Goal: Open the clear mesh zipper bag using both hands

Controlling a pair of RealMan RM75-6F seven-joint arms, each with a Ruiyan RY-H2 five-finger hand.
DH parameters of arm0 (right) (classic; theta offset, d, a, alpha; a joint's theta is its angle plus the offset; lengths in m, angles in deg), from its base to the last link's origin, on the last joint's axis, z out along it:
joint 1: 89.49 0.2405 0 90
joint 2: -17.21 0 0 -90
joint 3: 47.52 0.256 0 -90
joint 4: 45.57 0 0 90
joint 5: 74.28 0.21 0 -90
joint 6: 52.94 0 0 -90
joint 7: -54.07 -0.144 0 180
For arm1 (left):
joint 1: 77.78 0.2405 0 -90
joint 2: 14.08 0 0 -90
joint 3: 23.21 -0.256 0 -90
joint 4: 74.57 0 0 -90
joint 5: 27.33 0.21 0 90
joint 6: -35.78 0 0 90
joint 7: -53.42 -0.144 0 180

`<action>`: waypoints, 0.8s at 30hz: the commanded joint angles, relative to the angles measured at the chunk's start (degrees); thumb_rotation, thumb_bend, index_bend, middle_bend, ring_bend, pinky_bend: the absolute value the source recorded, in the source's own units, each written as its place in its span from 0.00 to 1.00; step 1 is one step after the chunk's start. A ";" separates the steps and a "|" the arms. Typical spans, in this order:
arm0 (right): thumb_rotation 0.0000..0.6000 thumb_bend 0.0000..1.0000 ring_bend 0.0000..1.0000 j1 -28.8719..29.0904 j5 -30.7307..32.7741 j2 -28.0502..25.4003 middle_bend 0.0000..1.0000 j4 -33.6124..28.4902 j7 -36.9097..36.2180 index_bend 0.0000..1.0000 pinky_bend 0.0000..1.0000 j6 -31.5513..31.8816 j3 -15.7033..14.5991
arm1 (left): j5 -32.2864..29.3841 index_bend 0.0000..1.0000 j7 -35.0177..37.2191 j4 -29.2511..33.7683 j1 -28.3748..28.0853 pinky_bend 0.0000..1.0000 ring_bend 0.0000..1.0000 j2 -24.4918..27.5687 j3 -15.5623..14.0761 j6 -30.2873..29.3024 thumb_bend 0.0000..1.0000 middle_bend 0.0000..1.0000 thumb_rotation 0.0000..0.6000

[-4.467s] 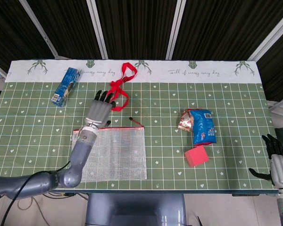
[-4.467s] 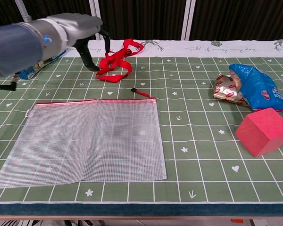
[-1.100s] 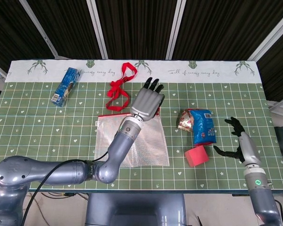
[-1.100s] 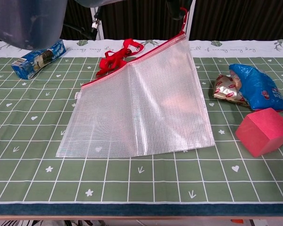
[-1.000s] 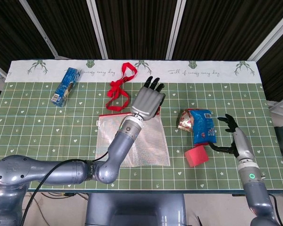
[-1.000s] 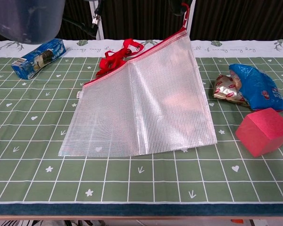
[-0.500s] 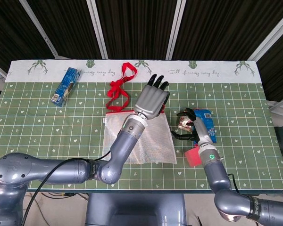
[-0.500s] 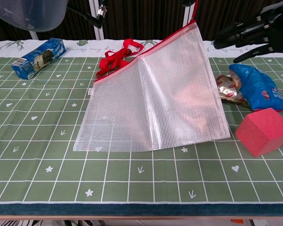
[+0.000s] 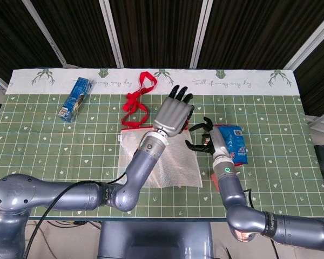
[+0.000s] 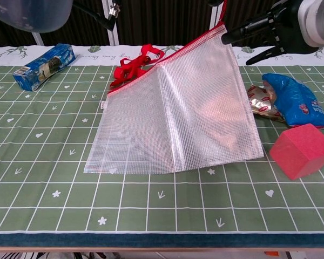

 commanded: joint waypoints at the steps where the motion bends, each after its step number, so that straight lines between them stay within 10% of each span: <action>1: 1.00 0.37 0.00 0.48 0.25 0.50 0.06 0.09 0.29 0.48 0.20 0.48 0.30 | -0.15 0.59 0.34 0.07 -0.19 0.00 0.00 0.16 -0.19 -0.12 0.46 0.19 1.00; 24: 1.00 0.45 0.00 2.79 3.75 2.97 0.08 2.15 1.71 0.56 0.20 1.84 3.26 | -1.02 0.59 2.30 1.51 -1.40 0.00 0.00 1.91 -1.84 -0.94 0.46 0.19 1.00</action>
